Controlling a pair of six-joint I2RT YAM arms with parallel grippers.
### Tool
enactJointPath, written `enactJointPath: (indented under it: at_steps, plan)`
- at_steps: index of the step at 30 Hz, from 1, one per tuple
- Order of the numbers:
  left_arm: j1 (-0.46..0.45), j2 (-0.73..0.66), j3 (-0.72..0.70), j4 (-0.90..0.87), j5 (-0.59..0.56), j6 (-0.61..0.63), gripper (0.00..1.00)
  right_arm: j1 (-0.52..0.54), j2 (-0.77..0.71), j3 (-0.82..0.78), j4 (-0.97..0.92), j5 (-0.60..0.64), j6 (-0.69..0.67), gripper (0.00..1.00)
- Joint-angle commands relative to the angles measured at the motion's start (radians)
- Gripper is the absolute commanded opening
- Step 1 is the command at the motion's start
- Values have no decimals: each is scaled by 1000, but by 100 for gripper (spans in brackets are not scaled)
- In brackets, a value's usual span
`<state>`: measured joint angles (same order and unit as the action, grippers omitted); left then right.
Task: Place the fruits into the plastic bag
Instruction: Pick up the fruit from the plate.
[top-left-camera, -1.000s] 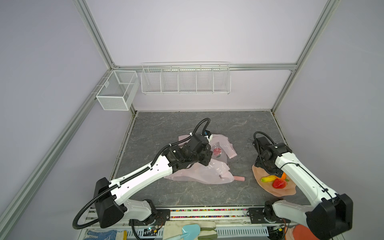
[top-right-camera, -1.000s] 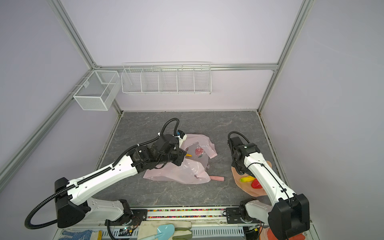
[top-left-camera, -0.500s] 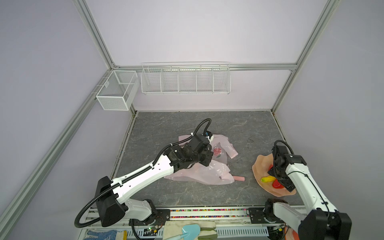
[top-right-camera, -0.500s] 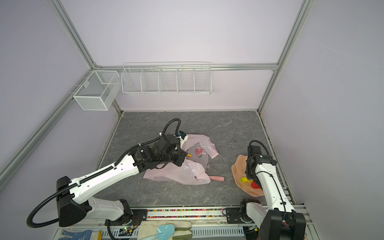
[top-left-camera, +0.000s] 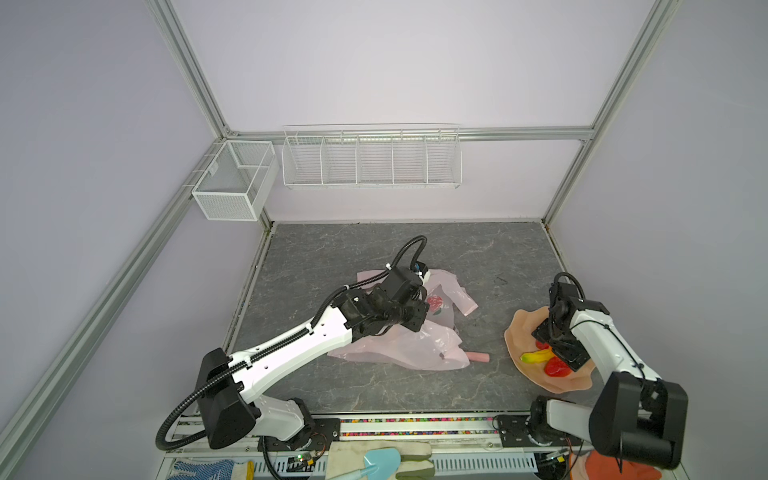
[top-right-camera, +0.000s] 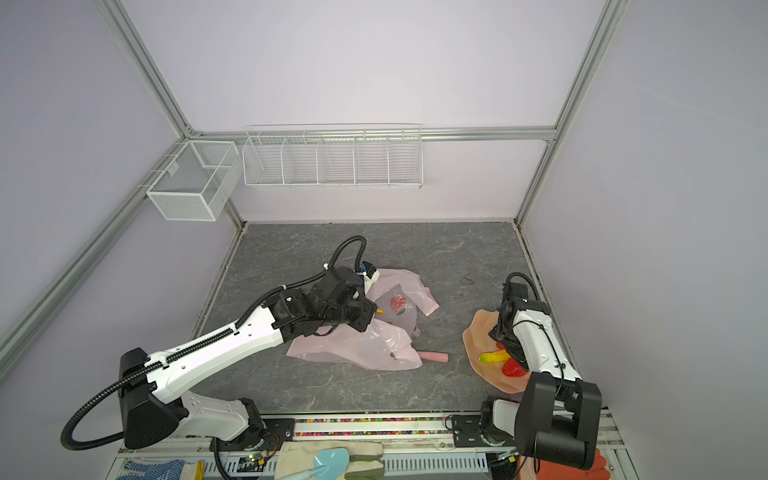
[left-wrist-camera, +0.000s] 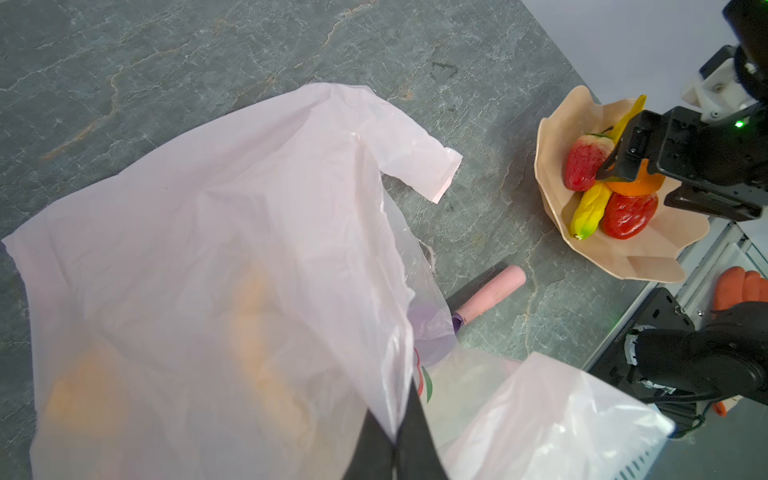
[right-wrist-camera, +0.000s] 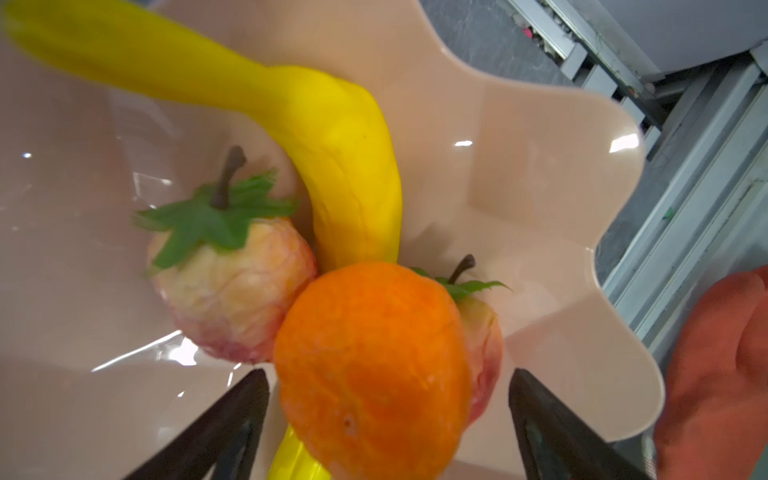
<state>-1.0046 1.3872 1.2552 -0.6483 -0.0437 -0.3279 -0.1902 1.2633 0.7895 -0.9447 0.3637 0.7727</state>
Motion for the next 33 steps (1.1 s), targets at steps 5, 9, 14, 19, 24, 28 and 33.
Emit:
enactJointPath:
  at_steps: [5, 9, 14, 19, 24, 28, 33]
  plan:
    - [-3, 12, 30, -11, 5, 5, 0, -8, 38, 36, 41, -9, -30, 99]
    - [-3, 9, 29, -13, 2, 7, 0, -9, 47, 27, 50, -25, -31, 93]
    - [-3, 8, 26, -13, 0, 9, 0, -8, 44, 17, 55, -31, -33, 82]
    - [-3, 4, 25, -15, -2, 7, 0, -9, 29, 5, 52, -32, -28, 68]
    - [-3, -1, 19, -14, -5, 6, 0, -8, -3, 8, 46, -42, -26, 60]
    - [-4, -6, 15, -11, -7, 3, 0, -9, -20, 10, 42, -52, -31, 54]
    - [-3, -4, 14, -11, -7, 3, 0, -9, -28, 7, 45, -74, -33, 51]
